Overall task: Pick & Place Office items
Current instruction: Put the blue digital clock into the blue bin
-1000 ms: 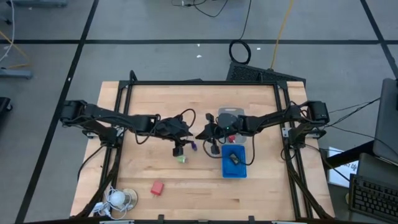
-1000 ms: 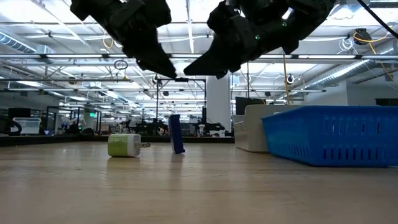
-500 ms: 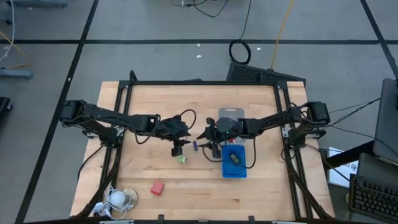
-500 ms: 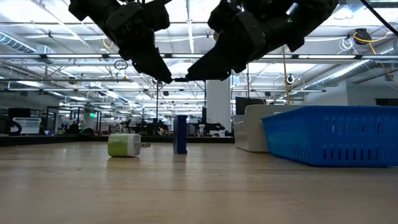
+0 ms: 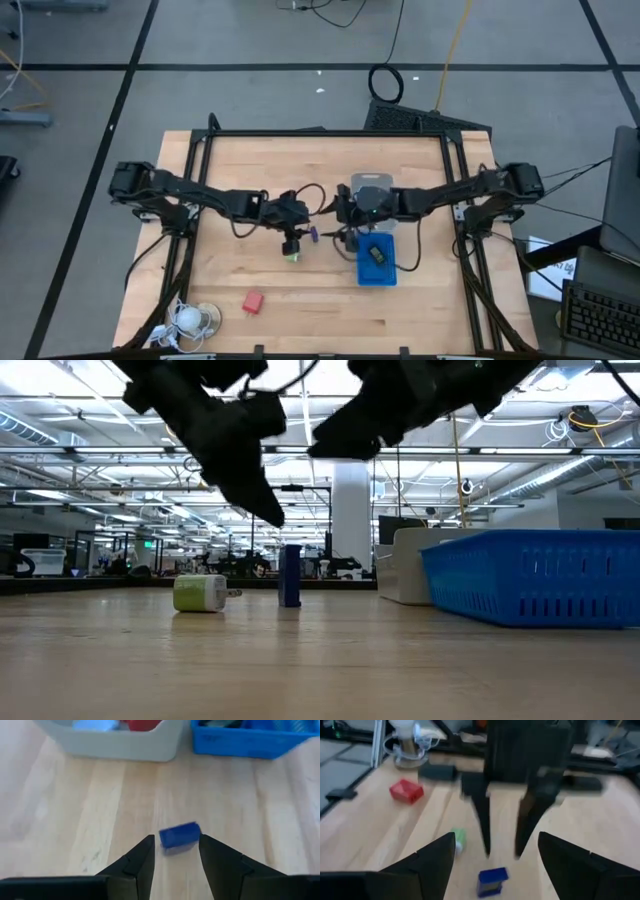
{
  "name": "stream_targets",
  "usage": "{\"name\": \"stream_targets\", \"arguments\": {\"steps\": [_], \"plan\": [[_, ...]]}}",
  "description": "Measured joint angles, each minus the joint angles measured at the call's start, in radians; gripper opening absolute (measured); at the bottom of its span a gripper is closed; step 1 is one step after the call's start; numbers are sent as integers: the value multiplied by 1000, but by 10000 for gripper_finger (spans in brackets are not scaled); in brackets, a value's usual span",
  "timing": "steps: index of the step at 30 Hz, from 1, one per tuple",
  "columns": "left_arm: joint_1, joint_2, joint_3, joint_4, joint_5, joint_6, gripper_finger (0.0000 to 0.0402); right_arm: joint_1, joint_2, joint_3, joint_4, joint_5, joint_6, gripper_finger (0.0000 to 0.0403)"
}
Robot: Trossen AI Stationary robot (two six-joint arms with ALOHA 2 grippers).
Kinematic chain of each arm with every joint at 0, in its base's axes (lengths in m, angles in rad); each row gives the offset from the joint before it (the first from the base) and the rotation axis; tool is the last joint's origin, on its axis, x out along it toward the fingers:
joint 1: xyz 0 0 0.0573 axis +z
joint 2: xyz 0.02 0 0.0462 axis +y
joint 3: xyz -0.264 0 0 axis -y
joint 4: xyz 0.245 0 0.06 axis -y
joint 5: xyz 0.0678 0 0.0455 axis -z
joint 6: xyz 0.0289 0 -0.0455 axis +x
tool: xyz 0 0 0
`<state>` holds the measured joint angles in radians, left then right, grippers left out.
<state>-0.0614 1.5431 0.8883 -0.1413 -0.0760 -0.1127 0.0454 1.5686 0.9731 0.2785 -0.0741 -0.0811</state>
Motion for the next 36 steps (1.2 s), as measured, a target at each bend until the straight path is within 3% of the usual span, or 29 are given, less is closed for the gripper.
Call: {"name": "stream_targets", "arguments": {"steps": [7,14,19,25,36], "plan": [[7,91,0,62,13,-159,195,-5,-129,-2,-134,-1,3,273],[4,97,0,92,-7,-130,290,-5,-159,-13,-170,0,-3,270],[-7,105,0,88,-4,-125,331,-7,-159,-32,-170,0,-3,271],[-23,114,0,68,-4,25,340,-7,-159,-35,-164,0,-2,270],[-24,115,0,75,8,353,315,-7,-159,-35,-164,-1,-2,268]]}}
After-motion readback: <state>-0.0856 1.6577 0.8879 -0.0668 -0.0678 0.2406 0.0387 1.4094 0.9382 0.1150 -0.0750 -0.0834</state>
